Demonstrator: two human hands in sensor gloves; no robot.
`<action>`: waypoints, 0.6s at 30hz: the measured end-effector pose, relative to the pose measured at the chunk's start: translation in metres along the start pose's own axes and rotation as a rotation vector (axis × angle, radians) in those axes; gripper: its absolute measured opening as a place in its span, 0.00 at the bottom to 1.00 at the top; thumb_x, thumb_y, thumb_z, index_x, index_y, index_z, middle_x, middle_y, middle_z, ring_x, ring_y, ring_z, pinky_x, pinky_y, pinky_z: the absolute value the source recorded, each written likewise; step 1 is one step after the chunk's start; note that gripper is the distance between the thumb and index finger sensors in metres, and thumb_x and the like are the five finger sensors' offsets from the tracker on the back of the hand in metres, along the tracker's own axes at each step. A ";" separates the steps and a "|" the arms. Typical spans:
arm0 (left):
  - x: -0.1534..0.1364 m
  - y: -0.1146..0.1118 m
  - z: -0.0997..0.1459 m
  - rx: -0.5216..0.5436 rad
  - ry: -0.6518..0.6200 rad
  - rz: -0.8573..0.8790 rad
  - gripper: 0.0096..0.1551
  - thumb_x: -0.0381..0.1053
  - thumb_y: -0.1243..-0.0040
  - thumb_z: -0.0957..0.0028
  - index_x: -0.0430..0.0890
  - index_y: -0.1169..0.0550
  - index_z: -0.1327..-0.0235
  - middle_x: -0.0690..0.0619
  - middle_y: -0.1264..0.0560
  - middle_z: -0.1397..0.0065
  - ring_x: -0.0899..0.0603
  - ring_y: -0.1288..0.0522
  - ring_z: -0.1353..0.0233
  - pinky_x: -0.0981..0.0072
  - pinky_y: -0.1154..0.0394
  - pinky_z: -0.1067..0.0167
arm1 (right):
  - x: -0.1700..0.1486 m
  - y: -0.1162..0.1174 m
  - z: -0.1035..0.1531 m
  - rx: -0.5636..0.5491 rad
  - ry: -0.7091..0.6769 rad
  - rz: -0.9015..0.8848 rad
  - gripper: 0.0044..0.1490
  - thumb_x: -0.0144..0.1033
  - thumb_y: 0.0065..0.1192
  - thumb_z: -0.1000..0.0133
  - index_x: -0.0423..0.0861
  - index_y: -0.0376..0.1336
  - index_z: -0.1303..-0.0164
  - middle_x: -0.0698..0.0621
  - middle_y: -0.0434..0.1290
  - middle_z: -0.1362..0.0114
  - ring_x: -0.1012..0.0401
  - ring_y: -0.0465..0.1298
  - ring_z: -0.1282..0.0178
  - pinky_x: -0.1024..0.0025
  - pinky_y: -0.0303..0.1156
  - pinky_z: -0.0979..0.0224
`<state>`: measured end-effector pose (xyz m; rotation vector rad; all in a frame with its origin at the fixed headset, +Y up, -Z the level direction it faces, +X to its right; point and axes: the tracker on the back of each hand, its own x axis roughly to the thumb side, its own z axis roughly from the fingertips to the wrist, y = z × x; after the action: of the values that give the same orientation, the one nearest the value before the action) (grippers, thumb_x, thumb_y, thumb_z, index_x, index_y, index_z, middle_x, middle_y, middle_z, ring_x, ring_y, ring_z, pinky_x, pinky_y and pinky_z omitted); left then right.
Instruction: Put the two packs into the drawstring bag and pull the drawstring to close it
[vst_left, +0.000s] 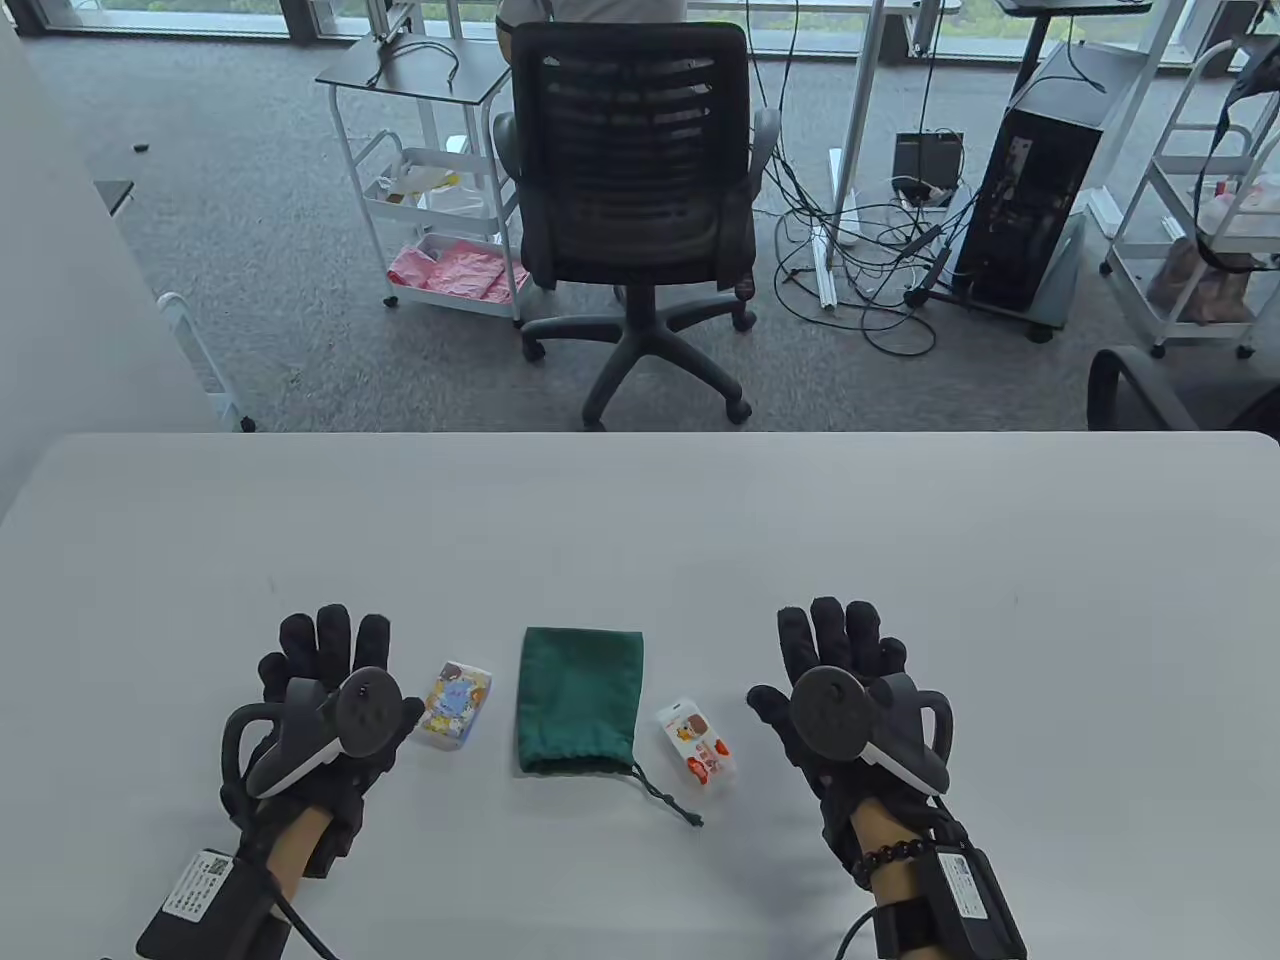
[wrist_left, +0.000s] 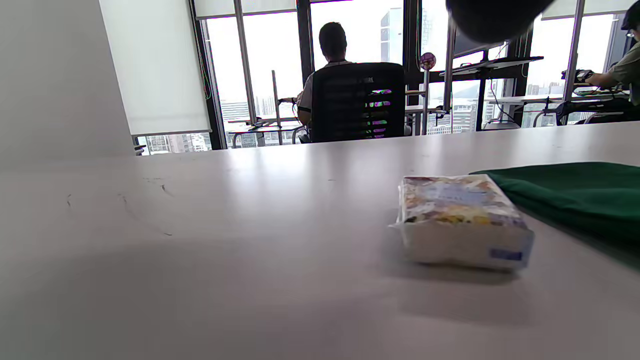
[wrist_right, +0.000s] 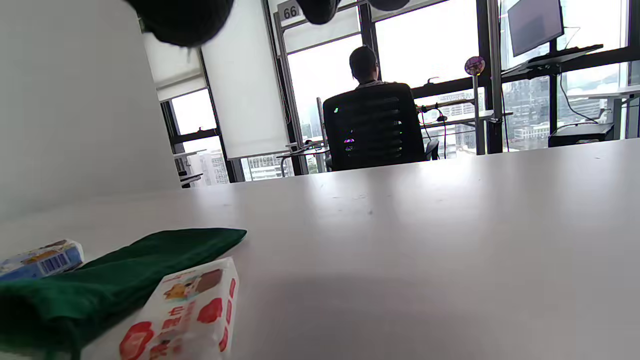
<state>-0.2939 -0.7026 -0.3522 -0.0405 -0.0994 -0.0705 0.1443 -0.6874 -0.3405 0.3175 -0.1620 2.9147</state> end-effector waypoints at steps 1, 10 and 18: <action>0.001 0.001 0.000 0.006 -0.001 0.000 0.51 0.68 0.52 0.42 0.45 0.57 0.18 0.32 0.64 0.16 0.18 0.63 0.20 0.22 0.55 0.29 | -0.001 0.000 0.001 -0.028 0.003 0.000 0.51 0.54 0.51 0.41 0.39 0.43 0.16 0.30 0.40 0.15 0.30 0.39 0.19 0.24 0.42 0.26; 0.011 0.008 0.005 0.056 -0.024 0.020 0.50 0.67 0.52 0.42 0.45 0.55 0.18 0.33 0.61 0.15 0.19 0.60 0.19 0.22 0.53 0.28 | -0.007 -0.006 0.008 -0.048 0.029 -0.044 0.50 0.54 0.52 0.41 0.39 0.43 0.16 0.30 0.41 0.15 0.29 0.40 0.19 0.24 0.42 0.26; 0.011 0.006 0.006 0.050 -0.020 0.023 0.49 0.67 0.52 0.42 0.45 0.54 0.18 0.33 0.60 0.15 0.18 0.59 0.19 0.22 0.52 0.28 | -0.009 -0.009 0.010 -0.058 0.032 -0.062 0.50 0.53 0.52 0.41 0.38 0.43 0.16 0.29 0.41 0.15 0.29 0.40 0.19 0.24 0.42 0.26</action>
<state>-0.2830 -0.6967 -0.3450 0.0078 -0.1208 -0.0450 0.1564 -0.6818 -0.3321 0.2611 -0.2269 2.8465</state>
